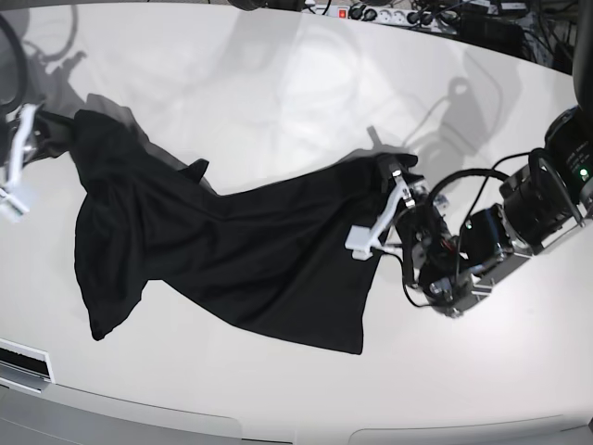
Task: Layout the t-shirt on the table in an organized manner, then fold the t-shirt properly
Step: 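Lift the shirt high with both grippers, stretching it between them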
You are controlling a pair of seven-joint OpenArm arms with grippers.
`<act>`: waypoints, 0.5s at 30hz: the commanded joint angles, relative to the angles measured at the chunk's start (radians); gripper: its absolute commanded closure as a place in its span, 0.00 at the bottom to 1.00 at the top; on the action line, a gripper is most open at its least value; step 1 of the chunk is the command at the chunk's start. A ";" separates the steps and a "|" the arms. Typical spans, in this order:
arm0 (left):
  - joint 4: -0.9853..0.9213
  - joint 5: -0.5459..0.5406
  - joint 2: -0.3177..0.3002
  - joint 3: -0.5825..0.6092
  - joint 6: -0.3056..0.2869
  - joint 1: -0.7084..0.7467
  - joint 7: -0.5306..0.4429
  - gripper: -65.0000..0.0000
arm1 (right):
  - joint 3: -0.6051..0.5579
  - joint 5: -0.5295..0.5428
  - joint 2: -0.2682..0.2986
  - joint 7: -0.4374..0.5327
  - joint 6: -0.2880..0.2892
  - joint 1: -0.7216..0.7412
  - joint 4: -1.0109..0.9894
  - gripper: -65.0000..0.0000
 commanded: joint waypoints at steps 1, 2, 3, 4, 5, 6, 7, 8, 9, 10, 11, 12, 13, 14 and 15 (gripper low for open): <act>0.011 0.026 0.002 -0.005 -0.005 -0.043 0.010 1.00 | -0.011 -0.052 0.037 0.048 0.005 0.039 0.011 1.00; 0.014 0.073 0.005 -0.005 -0.005 -0.071 0.010 1.00 | -0.032 -0.127 0.049 0.092 0.005 0.073 0.011 1.00; 0.019 0.135 0.008 -0.006 -0.005 -0.117 0.010 1.00 | -0.044 -0.193 0.071 0.130 0.005 0.117 0.011 1.00; 0.024 0.208 0.012 -0.006 -0.005 -0.182 -0.004 1.00 | -0.048 -0.247 0.098 0.164 -0.005 0.173 0.012 1.00; 0.027 0.284 0.016 -0.006 -0.005 -0.264 -0.069 1.00 | -0.047 -0.301 0.130 0.193 -0.039 0.243 0.017 1.00; 0.027 0.362 0.022 -0.010 -0.005 -0.357 -0.150 1.00 | -0.040 -0.345 0.166 0.213 -0.090 0.327 0.028 1.00; 0.027 0.433 0.027 -0.017 -0.005 -0.462 -0.242 1.00 | -0.019 -0.348 0.202 0.216 -0.160 0.422 0.044 1.00; 0.027 0.485 0.029 -0.033 -0.005 -0.462 -0.343 1.00 | 0.013 -0.309 0.235 0.217 -0.208 0.509 0.059 1.00; 0.027 0.486 0.029 -0.059 0.003 -0.462 -0.411 1.00 | 0.050 -0.249 0.261 0.227 -0.211 0.583 0.062 1.00; 0.026 0.449 0.029 -0.101 0.098 -0.462 -0.429 1.00 | 0.087 -0.206 0.276 0.235 -0.185 0.636 0.062 1.00; 0.026 0.436 0.030 -0.170 0.121 -0.462 -0.418 1.00 | 0.119 -0.161 0.280 0.233 -0.158 0.669 0.061 1.00; 0.024 0.434 0.031 -0.252 0.110 -0.462 -0.387 1.00 | 0.137 -0.113 0.281 0.220 -0.136 0.685 0.061 1.00; 0.021 0.406 0.029 -0.336 0.092 -0.462 -0.343 1.00 | 0.136 -0.072 0.280 0.202 -0.116 0.685 0.061 1.00; 0.015 0.362 0.026 -0.410 0.074 -0.462 -0.285 1.00 | 0.127 -0.040 0.277 0.180 -0.095 0.674 0.060 1.00; 0.006 0.317 0.025 -0.476 0.055 -0.462 -0.225 1.00 | 0.117 -0.022 0.272 0.166 -0.083 0.652 0.058 1.00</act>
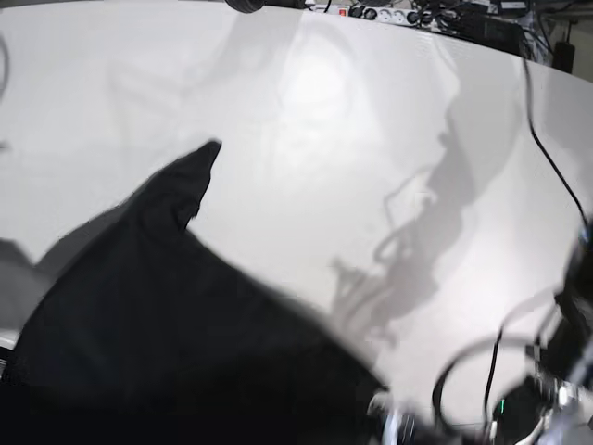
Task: Layout the t-shirt on the table in an organized manner, then fold the t-shirt properly
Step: 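Lift the shirt high with both grippers, stretching it between them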
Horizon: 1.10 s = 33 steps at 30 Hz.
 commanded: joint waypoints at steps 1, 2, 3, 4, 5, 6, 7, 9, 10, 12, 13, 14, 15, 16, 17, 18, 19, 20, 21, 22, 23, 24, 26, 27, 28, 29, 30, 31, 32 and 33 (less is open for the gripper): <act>0.002 -0.015 -0.017 -0.076 -0.006 -0.089 0.011 1.00 | -0.009 -0.006 0.006 0.031 0.002 -0.007 -0.004 1.00; -0.006 -0.049 -0.017 -0.116 -0.019 -0.089 0.051 1.00 | -0.019 -0.002 -0.007 0.026 0.003 -0.035 -0.008 1.00; -0.014 -0.087 -0.021 -0.138 -0.025 -0.089 0.077 1.00 | -0.023 0.005 -0.024 0.011 0.002 -0.069 -0.011 1.00; -0.019 -0.123 -0.028 -0.145 -0.027 -0.089 0.095 1.00 | -0.023 0.024 -0.042 -0.014 0.002 -0.105 -0.011 1.00; -0.020 -0.147 -0.034 -0.145 -0.027 -0.089 0.106 1.00 | -0.023 0.043 -0.061 -0.046 0.003 -0.145 -0.011 1.00; -0.020 -0.154 -0.044 -0.145 -0.028 -0.089 0.114 1.00 | -0.023 0.051 -0.083 -0.070 0.009 -0.182 -0.011 1.00; -0.020 -0.156 -0.057 -0.144 -0.029 -0.089 0.123 1.00 | -0.024 0.052 -0.110 -0.079 0.024 -0.212 -0.011 1.00; -0.020 -0.162 -0.083 -0.134 -0.045 -0.080 0.124 1.00 | -0.025 0.053 -0.159 -0.079 0.035 -0.276 -0.012 1.00; -0.020 -0.167 -0.092 -0.124 -0.045 -0.035 0.125 1.00 | -0.027 0.054 -0.181 -0.079 0.046 -0.307 -0.012 1.00; -0.020 -0.171 -0.100 -0.097 -0.045 0.059 0.126 1.00 | -0.029 0.053 -0.218 -0.086 0.055 -0.372 -0.012 1.00; -0.020 -0.170 -0.101 -0.081 -0.045 0.107 0.126 1.00 | -0.029 0.053 -0.232 -0.091 0.059 -0.404 -0.012 1.00; -0.020 -0.169 -0.100 -0.064 -0.045 0.155 0.125 1.00 | -0.029 0.053 -0.246 -0.098 0.060 -0.434 -0.012 1.00; -0.020 -0.167 -0.100 -0.045 -0.045 0.204 0.125 1.00 | -0.030 0.054 -0.261 -0.105 0.059 -0.462 -0.012 1.00; -0.020 -0.166 -0.100 -0.021 -0.045 0.253 0.125 1.00 | -0.031 0.054 -0.274 -0.112 0.059 -0.486 -0.012 1.00; -0.020 -0.166 -0.100 0.006 -0.045 0.298 0.125 1.00 | -0.035 0.053 -0.286 -0.120 0.060 -0.510 -0.012 1.00; -0.020 -0.166 -0.100 0.037 -0.045 0.341 0.125 1.00 | -0.039 0.058 -0.296 -0.129 0.060 -0.534 -0.012 1.00; -0.020 -0.166 -0.100 0.069 -0.045 0.381 0.129 1.00 | -0.047 0.059 -0.302 -0.131 0.060 -0.557 -0.012 1.00; -0.020 -0.167 -0.099 0.100 -0.045 0.416 0.131 1.00 | -0.059 0.057 -0.304 -0.131 0.060 -0.581 -0.012 1.00; -0.020 -0.167 -0.098 0.130 -0.045 0.446 0.131 1.00 | -0.074 0.057 -0.304 -0.131 0.064 -0.602 -0.012 1.00; -0.020 -0.167 -0.097 0.159 -0.045 0.470 0.132 1.00 | -0.089 0.056 -0.304 -0.131 0.073 -0.618 -0.012 1.00; -0.020 -0.167 -0.094 0.188 -0.045 0.488 0.132 1.00 | -0.104 0.056 -0.304 -0.130 0.085 -0.629 -0.012 1.00; -0.019 -0.166 -0.093 0.214 -0.045 0.497 0.132 1.00 | -0.119 0.039 -0.303 -0.126 0.087 -0.631 -0.012 1.00; -0.011 -0.143 -0.088 0.255 -0.045 0.475 0.131 1.00 | -0.143 -0.056 -0.282 -0.059 0.087 -0.595 -0.011 1.00; -0.003 -0.111 -0.082 0.267 -0.045 0.439 0.128 1.00 | -0.147 -0.129 -0.264 -0.008 0.078 -0.550 -0.011 1.00; 0.009 -0.077 -0.076 0.277 -0.045 0.383 0.118 1.00 | -0.146 -0.201 -0.238 0.046 0.043 -0.490 -0.011 1.00; 0.025 -0.037 -0.071 0.286 -0.045 0.301 0.089 1.00 | -0.145 -0.253 -0.200 0.091 -0.009 -0.415 -0.011 1.00; 0.042 0.016 -0.062 0.293 -0.045 0.194 0.039 1.00 | -0.143 -0.282 -0.149 0.113 -0.055 -0.328 -0.011 1.00; 0.054 0.068 -0.049 0.293 -0.045 0.063 -0.016 1.00 | -0.142 -0.285 -0.089 0.121 -0.079 -0.225 -0.011 1.00; 0.055 0.109 -0.035 0.288 -0.045 -0.079 -0.071 1.00 | -0.142 -0.272 -0.029 0.119 -0.093 -0.121 -0.011 1.00; 0.048 0.136 -0.024 0.274 -0.043 -0.089 -0.127 1.00 | -0.142 -0.238 0.031 0.107 -0.100 -0.022 -0.012 1.00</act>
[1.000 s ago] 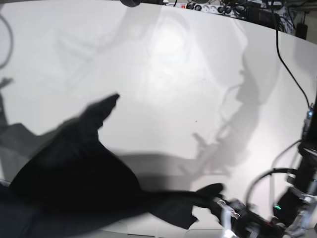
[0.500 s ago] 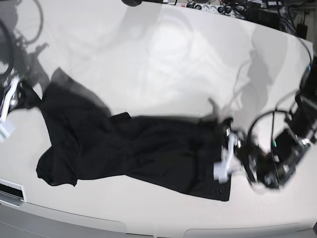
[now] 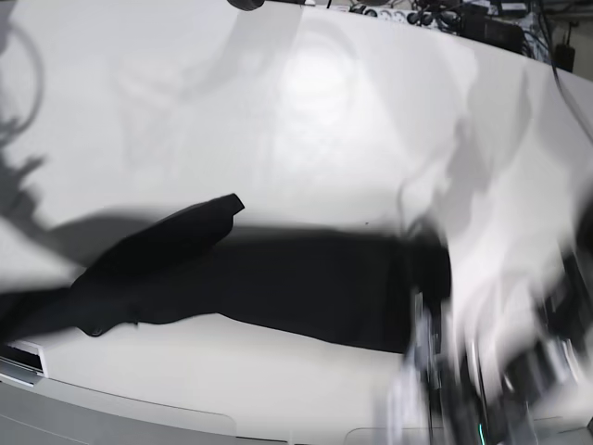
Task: Layout the t-shirt on the table in an organized manner, then fold the t-shirt properly
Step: 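Lift the shirt high with both grippers, stretching it between them, then swing the lifted shirt down and lay it across the table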
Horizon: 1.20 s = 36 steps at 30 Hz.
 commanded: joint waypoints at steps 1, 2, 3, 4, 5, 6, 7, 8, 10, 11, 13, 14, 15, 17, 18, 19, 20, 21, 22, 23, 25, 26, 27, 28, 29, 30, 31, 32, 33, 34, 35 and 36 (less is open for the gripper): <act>0.004 -0.052 0.014 -0.027 0.060 -0.015 -0.047 1.00 | 0.018 0.035 0.084 -0.005 -0.008 0.098 0.010 1.00; -0.016 -0.089 0.018 -0.059 0.108 -0.015 -0.069 1.00 | 0.019 0.088 0.132 -0.023 -0.003 0.162 0.001 1.00; -0.037 -0.110 0.024 -0.108 0.107 -0.015 -0.056 1.00 | 0.019 0.149 0.171 -0.031 0.014 0.211 -0.012 1.00; -0.060 -0.116 0.038 -0.167 0.094 -0.015 -0.035 1.00 | 0.019 0.218 0.201 -0.045 0.034 0.246 -0.026 1.00; -0.089 -0.134 0.045 -0.224 0.074 -0.015 -0.015 1.00 | 0.019 0.270 0.220 -0.063 0.048 0.269 -0.043 1.00; -0.119 -0.155 0.051 -0.276 0.048 -0.015 0.005 1.00 | 0.019 0.314 0.223 -0.074 0.070 0.287 -0.058 1.00; -0.152 -0.172 0.055 -0.322 0.018 -0.015 0.024 1.00 | 0.019 0.352 0.222 -0.089 0.081 0.294 -0.073 1.00; -0.182 -0.190 0.060 -0.358 -0.009 -0.015 0.044 1.00 | 0.019 0.383 0.214 -0.113 0.090 0.293 -0.091 1.00; -0.233 -0.258 0.064 -0.394 -0.009 -0.015 0.115 1.00 | 0.019 0.465 0.200 -0.190 0.098 0.272 -0.129 1.00; -0.251 -0.303 0.063 -0.395 -0.009 -0.015 0.154 1.00 | 0.019 0.508 0.200 -0.245 0.096 0.249 -0.147 1.00; -0.270 -0.386 0.039 -0.395 -0.009 -0.015 0.268 1.00 | 0.019 0.593 0.190 -0.270 0.096 0.188 -0.175 1.00; -0.276 -0.426 0.026 -0.394 -0.009 -0.015 0.313 1.00 | 0.019 0.600 0.186 -0.270 0.093 0.145 -0.190 1.00; -0.278 -0.462 0.010 -0.392 -0.009 -0.015 0.313 1.00 | 0.018 0.600 0.177 -0.270 0.103 0.101 -0.204 1.00; -0.281 -0.506 -0.025 -0.385 -0.009 -0.015 0.313 1.00 | 0.018 0.600 0.139 -0.270 0.116 0.022 -0.225 1.00; -0.281 -0.509 -0.040 -0.385 -0.009 -0.015 0.313 1.00 | 0.018 0.600 0.111 -0.270 0.116 -0.014 -0.236 1.00; -0.281 -0.509 -0.053 -0.385 -0.009 -0.015 0.313 1.00 | 0.018 0.600 0.080 -0.270 0.117 -0.045 -0.243 1.00; -0.281 -0.509 -0.064 -0.385 -0.009 -0.015 0.313 1.00 | 0.018 0.600 0.048 -0.270 0.119 -0.071 -0.249 1.00; -0.281 -0.512 -0.074 -0.385 -0.009 -0.015 0.313 1.00 | 0.018 0.600 0.014 -0.270 0.121 -0.095 -0.251 1.00; -0.281 -0.516 -0.085 -0.385 -0.009 -0.015 0.313 1.00 | 0.018 0.600 -0.019 -0.270 0.124 -0.119 -0.252 1.00; -0.281 -0.517 -0.087 -0.385 -0.009 -0.015 0.313 1.00 | 0.018 0.600 -0.052 -0.270 0.124 -0.139 -0.252 1.00; -0.281 -0.517 -0.092 -0.385 -0.009 -0.015 0.313 1.00 | 0.018 0.600 -0.116 -0.270 0.123 -0.167 -0.252 1.00; -0.281 -0.520 -0.092 -0.385 -0.009 -0.015 0.313 1.00 | 0.018 0.600 -0.144 -0.270 0.123 -0.178 -0.252 1.00; -0.281 -0.524 -0.092 -0.385 -0.009 0.010 0.313 1.00 | 0.018 0.592 -0.171 -0.270 0.124 -0.189 -0.252 1.00; -0.281 -0.524 -0.091 -0.385 -0.009 0.045 0.313 1.00 | 0.018 0.577 -0.193 -0.270 0.128 -0.201 -0.252 1.00; -0.281 -0.525 -0.091 -0.385 -0.009 0.080 0.313 1.00 | 0.018 0.573 -0.212 -0.270 0.138 -0.212 -0.252 1.00; -0.281 -0.524 -0.092 -0.385 -0.009 0.114 0.313 1.00 | 0.018 0.566 -0.223 -0.270 0.142 -0.228 -0.252 1.00; -0.281 -0.524 -0.092 -0.385 -0.009 0.146 0.313 1.00 | 0.018 0.557 -0.231 -0.270 0.142 -0.241 -0.252 1.00; -0.281 -0.524 -0.092 -0.385 -0.009 0.172 0.313 1.00 | 0.018 0.544 -0.236 -0.270 0.142 -0.251 -0.252 1.00; -0.281 -0.524 -0.091 -0.385 -0.009 0.195 0.313 1.00 | 0.018 0.521 -0.235 -0.270 0.142 -0.256 -0.252 1.00; -0.281 -0.522 -0.089 -0.385 -0.009 0.209 0.313 1.00 | 0.018 0.494 -0.231 -0.270 0.142 -0.252 -0.252 1.00; -0.281 -0.519 -0.087 -0.385 -0.009 0.210 0.305 1.00 | 0.018 0.455 -0.217 -0.270 0.142 -0.238 -0.252 1.00; -0.280 -0.499 -0.081 -0.385 -0.009 0.194 0.263 1.00 | 0.018 0.415 -0.198 -0.270 0.142 -0.209 -0.252 1.00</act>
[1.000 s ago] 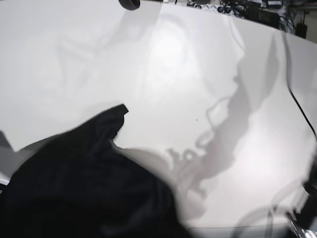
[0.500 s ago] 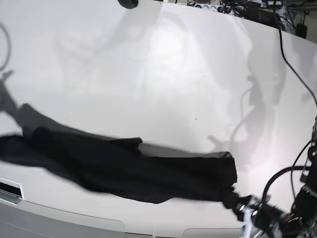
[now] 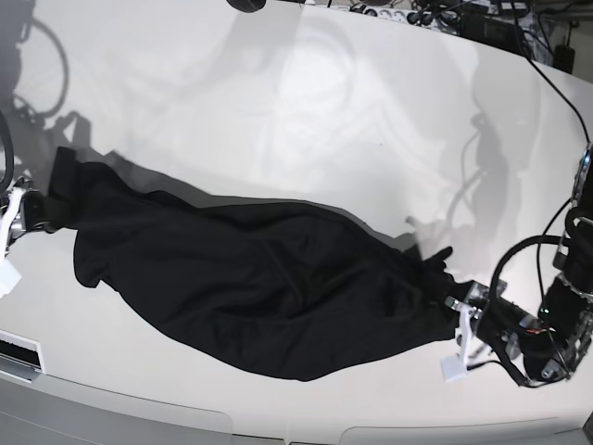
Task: Layout the t-shirt on the table in an organized manner, then fold the t-shirt properly
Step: 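Swing the lifted shirt down and lay it across the table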
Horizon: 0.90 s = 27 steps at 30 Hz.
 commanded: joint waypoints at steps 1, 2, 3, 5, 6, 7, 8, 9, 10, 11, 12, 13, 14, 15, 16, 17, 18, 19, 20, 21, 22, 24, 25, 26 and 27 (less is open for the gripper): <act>0.021 0.006 0.012 -0.012 -0.006 -0.108 -0.072 1.00 | 0.015 -0.017 0.066 0.055 0.002 0.081 0.016 1.00; 0.021 0.056 0.026 -0.012 -0.006 -0.169 -0.119 1.00 | 0.015 -0.042 0.101 0.085 -0.007 0.139 0.016 1.00; 0.023 0.098 0.040 -0.012 -0.006 -0.249 -0.156 1.00 | 0.015 -0.062 0.140 0.108 -0.022 0.213 0.017 1.00; 0.031 0.148 0.069 -0.014 -0.006 -0.279 -0.221 1.00 | 0.019 -0.075 0.224 0.135 -0.071 0.404 0.023 1.00; 0.036 0.153 0.079 -0.023 -0.006 -0.279 -0.250 1.00 | 0.019 -0.066 0.267 0.145 -0.087 0.506 0.029 1.00; 0.036 0.143 0.087 -0.043 -0.006 -0.279 -0.270 1.00 | 0.019 -0.045 0.309 0.147 -0.082 0.599 0.033 1.00; 0.036 0.118 0.093 -0.073 -0.006 -0.279 -0.275 1.00 | 0.019 -0.019 0.345 0.146 -0.064 0.680 0.034 1.00; 0.036 0.097 0.101 -0.112 -0.006 -0.279 -0.264 1.00 | 0.018 0.005 0.370 0.142 -0.050 0.743 0.034 1.00; 0.036 0.095 0.105 -0.156 -0.006 -0.279 -0.243 1.00 | 0.018 0.021 0.385 0.130 -0.045 0.786 0.033 1.00; 0.036 0.093 0.106 -0.198 -0.006 -0.279 -0.212 1.00 | 0.018 0.030 0.389 0.118 -0.040 0.806 0.033 1.00; 0.036 0.086 0.106 -0.234 -0.006 -0.279 -0.175 1.00 | 0.018 0.029 0.387 0.113 -0.040 0.806 0.033 1.00; 0.036 0.066 0.106 -0.261 -0.006 -0.279 -0.134 1.00 | 0.018 0.029 0.381 0.100 -0.043 0.789 0.030 1.00; 0.036 0.038 0.105 -0.275 -0.006 -0.279 -0.101 1.00 | 0.018 0.029 0.375 0.087 -0.052 0.754 0.029 1.00; 0.036 0.011 0.101 -0.276 -0.006 -0.279 -0.076 1.00 | 0.018 0.030 0.367 0.072 -0.060 0.711 0.029 1.00; 0.035 -0.006 0.099 -0.276 -0.006 -0.279 -0.058 1.00 | 0.018 0.030 0.353 0.060 -0.068 0.665 0.029 1.00; 0.035 -0.012 0.100 -0.276 -0.006 -0.279 -0.050 1.00 | 0.018 0.030 0.339 0.046 -0.072 0.616 0.029 1.00; 0.035 -0.011 0.100 -0.276 -0.006 -0.279 -0.046 1.00 | 0.018 0.030 0.322 0.025 -0.074 0.566 0.029 1.00; 0.035 -0.009 0.099 -0.276 -0.006 -0.279 -0.037 1.00 | 0.018 0.029 0.300 0.025 -0.072 0.518 0.029 1.00; 0.035 -0.006 0.096 -0.275 -0.006 -0.279 -0.029 1.00 | 0.018 0.025 0.273 0.025 -0.068 0.473 0.029 1.00; 0.035 -0.006 0.087 -0.267 -0.006 -0.279 -0.027 1.00 | 0.018 0.026 0.241 0.025 -0.057 0.430 0.029 1.00; 0.035 -0.006 0.079 -0.251 -0.006 -0.279 -0.029 1.00 | 0.018 0.026 0.212 0.025 -0.045 0.390 0.029 1.00; 0.033 -0.006 0.069 -0.199 -0.006 -0.279 -0.029 1.00 | 0.018 0.021 0.160 0.025 -0.033 0.315 0.029 1.00; 0.033 -0.006 0.068 -0.161 -0.006 -0.279 -0.028 1.00 | 0.018 0.019 0.142 0.025 -0.028 0.279 0.029 1.00; 0.033 -0.006 0.066 -0.119 -0.006 -0.279 -0.028 1.00 | 0.018 0.018 0.126 0.025 -0.023 0.248 0.029 1.00; 0.033 -0.006 0.066 -0.070 -0.006 -0.279 -0.028 1.00 | 0.018 0.019 0.115 0.025 -0.023 0.220 0.029 1.00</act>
